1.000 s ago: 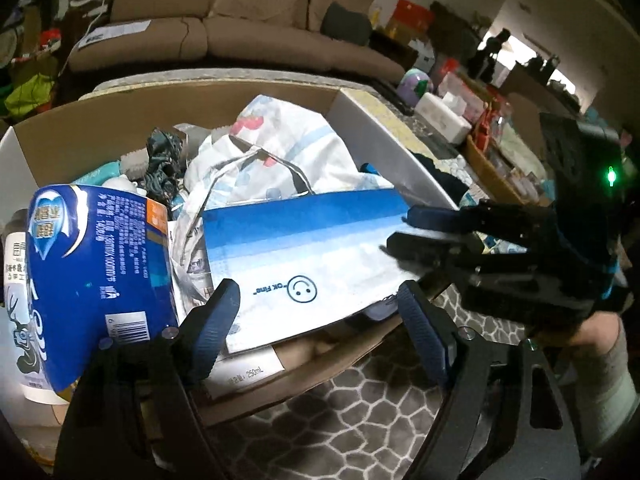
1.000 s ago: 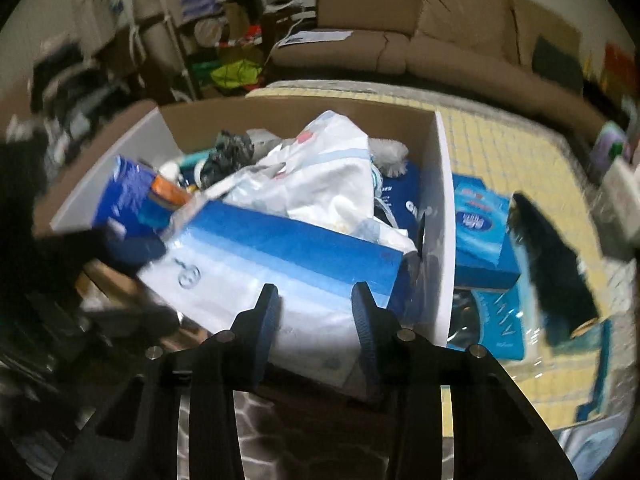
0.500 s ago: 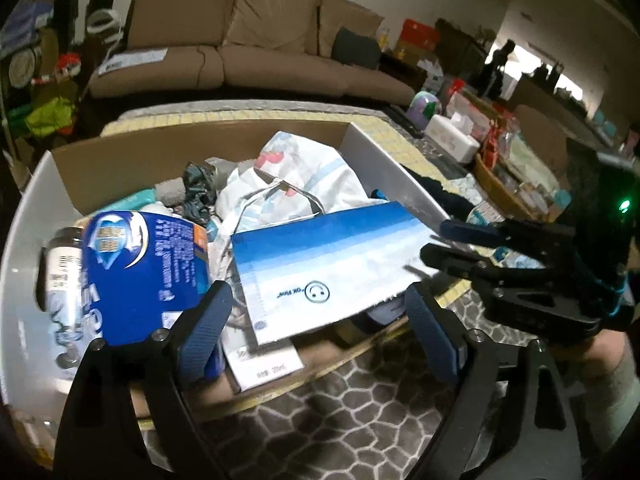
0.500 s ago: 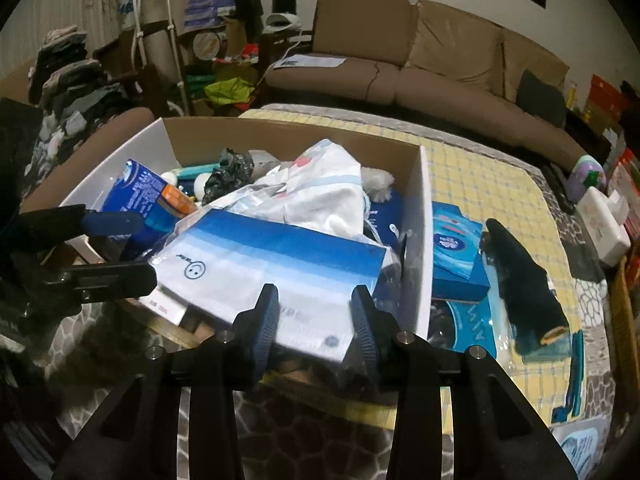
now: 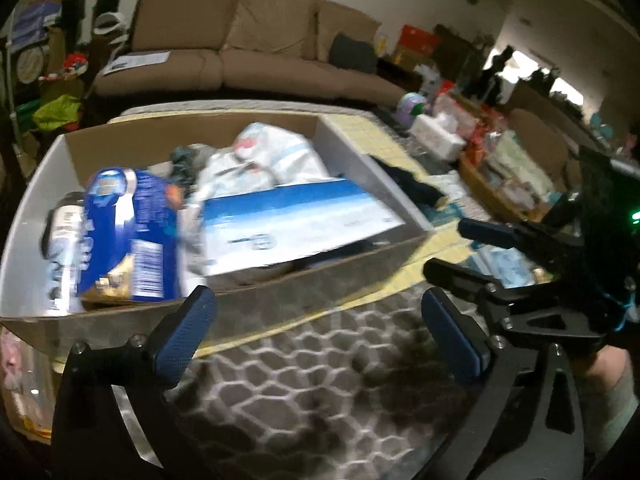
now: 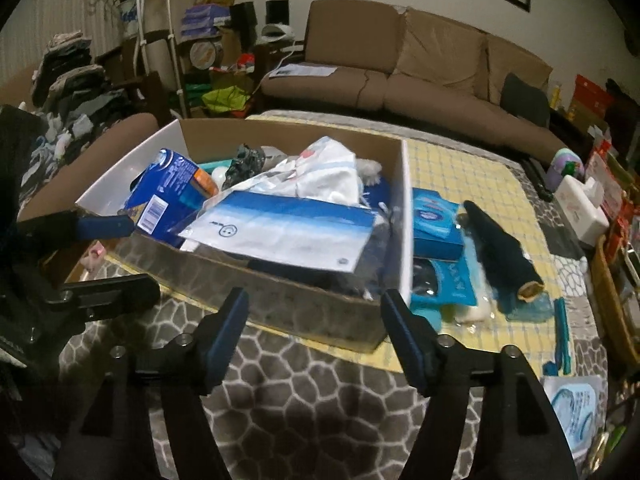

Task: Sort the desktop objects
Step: 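Move the right gripper back to the white UEH face mask packets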

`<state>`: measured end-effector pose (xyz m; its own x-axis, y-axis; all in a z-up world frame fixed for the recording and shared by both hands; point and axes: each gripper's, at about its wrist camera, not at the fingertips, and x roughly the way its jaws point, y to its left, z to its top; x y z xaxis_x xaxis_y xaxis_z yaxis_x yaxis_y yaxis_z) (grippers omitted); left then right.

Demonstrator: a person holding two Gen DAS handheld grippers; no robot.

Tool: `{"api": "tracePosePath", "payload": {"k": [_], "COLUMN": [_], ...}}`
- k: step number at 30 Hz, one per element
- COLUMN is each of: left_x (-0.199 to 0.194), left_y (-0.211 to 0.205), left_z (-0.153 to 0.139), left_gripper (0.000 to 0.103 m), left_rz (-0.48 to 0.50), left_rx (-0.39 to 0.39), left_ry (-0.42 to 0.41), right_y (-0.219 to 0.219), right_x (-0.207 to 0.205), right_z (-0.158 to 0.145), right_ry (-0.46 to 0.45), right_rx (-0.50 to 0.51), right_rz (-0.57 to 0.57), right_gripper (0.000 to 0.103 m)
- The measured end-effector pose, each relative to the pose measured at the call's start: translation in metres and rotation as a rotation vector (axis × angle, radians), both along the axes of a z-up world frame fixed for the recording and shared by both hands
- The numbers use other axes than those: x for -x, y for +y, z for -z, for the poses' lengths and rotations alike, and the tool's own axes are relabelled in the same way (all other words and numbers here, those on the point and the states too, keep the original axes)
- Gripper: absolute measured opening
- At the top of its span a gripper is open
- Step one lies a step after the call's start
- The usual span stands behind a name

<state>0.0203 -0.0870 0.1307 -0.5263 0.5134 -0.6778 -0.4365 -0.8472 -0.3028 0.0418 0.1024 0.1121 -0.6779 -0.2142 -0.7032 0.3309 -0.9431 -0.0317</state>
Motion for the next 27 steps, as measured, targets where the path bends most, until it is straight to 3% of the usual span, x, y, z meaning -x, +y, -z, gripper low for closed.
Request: {"api": "tracePosePath", "payload": {"k": [6, 14, 21, 27], "left_x": [-0.016, -0.031, -0.022, -0.014], "left_y": [0.061, 0.177, 0.258, 0.311], "left_z": [-0.010, 0.009, 0.051, 0.083], "left_gripper": [0.103, 0.103, 0.103, 0.103], "left_rz": [0.132, 0.320, 0.394, 0.405], "left_rx": [-0.020, -0.033, -0.067, -0.067], "left_ry": [0.000, -0.077, -0.233, -0.309], "right_y": [0.067, 0.232, 0.357, 0.410], "right_x": [-0.021, -0.052, -0.081, -0.086], "right_z": [-0.017, -0.023, 0.014, 0.053], "right_ry": [0.022, -0.019, -0.094, -0.143], "right_rx": [-0.011, 0.082, 0.201, 0.291], "right_rz": [0.113, 0.399, 0.600, 0.648], "right_gripper": [0.080, 0.082, 0.082, 0.082]}}
